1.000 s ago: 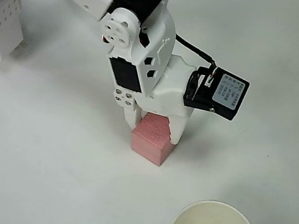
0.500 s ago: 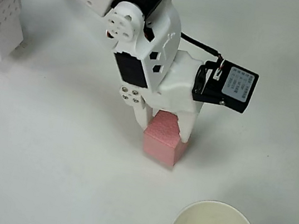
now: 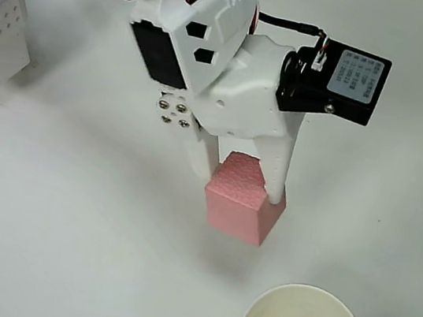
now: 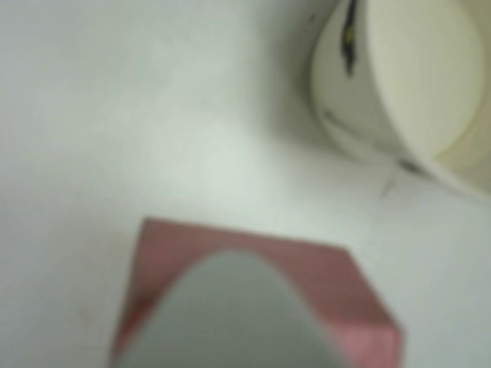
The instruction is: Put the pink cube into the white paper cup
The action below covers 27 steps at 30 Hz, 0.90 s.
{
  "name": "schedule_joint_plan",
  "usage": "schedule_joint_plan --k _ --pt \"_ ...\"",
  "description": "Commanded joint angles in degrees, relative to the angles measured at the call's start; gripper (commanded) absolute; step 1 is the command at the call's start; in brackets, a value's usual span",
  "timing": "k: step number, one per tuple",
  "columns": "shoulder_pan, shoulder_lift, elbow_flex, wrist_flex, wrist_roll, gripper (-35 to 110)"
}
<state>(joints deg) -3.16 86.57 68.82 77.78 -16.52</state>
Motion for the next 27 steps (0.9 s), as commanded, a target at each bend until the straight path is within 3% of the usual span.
schedule_joint_plan --k 1,13,27 --pt "0.7 0.3 -12.7 1.8 -2.0 5" --pt "2.2 -28.2 -64.2 20.9 -4.4 5" --pt "4.9 -27.9 -65.8 22.3 -5.1 5"
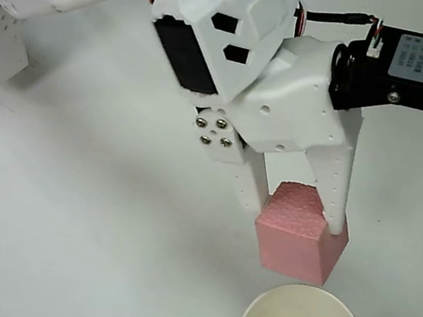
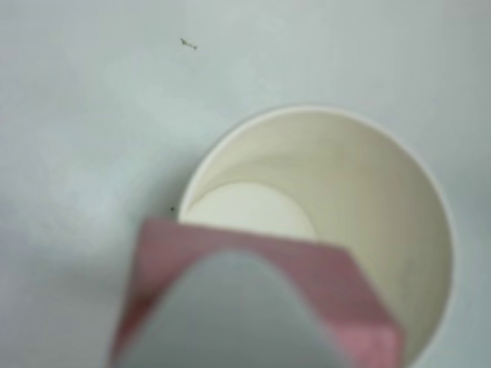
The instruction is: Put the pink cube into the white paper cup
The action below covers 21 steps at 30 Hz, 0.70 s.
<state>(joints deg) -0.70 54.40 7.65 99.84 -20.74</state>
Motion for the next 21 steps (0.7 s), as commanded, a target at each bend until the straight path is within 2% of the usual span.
schedule_joint_plan --k 1,12,21 --pt "2.9 4.1 -4.7 0.2 -1.1 5" --pt "6.1 2.1 -4.9 -0.1 -2.6 5" --pt "6.3 -6.9 -12.8 -2.6 -2.9 5"
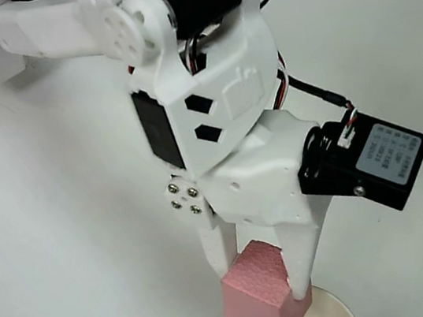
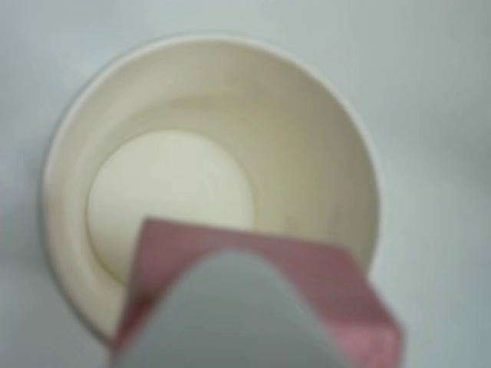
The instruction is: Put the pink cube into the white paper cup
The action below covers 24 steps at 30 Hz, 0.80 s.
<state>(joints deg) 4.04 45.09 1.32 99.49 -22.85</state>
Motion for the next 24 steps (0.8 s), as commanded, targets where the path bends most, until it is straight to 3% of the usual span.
schedule_joint_plan --k 1,24 --pt "1.6 2.0 -6.5 -2.6 -0.8 5" --pt "1.1 1.7 -6.5 -11.5 -1.8 5"
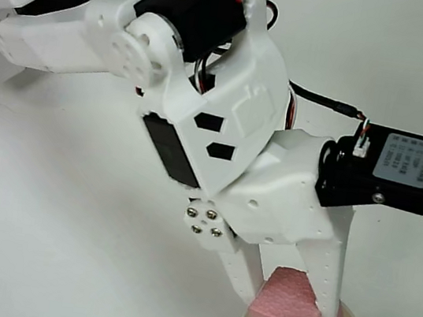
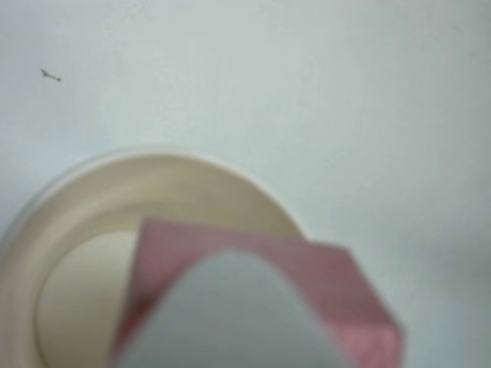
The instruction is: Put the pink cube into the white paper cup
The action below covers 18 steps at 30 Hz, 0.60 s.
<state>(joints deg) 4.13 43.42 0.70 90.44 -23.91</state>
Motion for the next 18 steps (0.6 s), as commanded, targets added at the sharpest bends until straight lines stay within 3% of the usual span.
schedule_joint_plan --k 1,6,18 --pt "0.8 3.3 -5.9 -2.6 -0.6 5" --pt "0.0 3.7 -5.9 -3.8 -0.5 7" --pt "-1.2 5.4 -8.5 -3.5 -1.1 35"
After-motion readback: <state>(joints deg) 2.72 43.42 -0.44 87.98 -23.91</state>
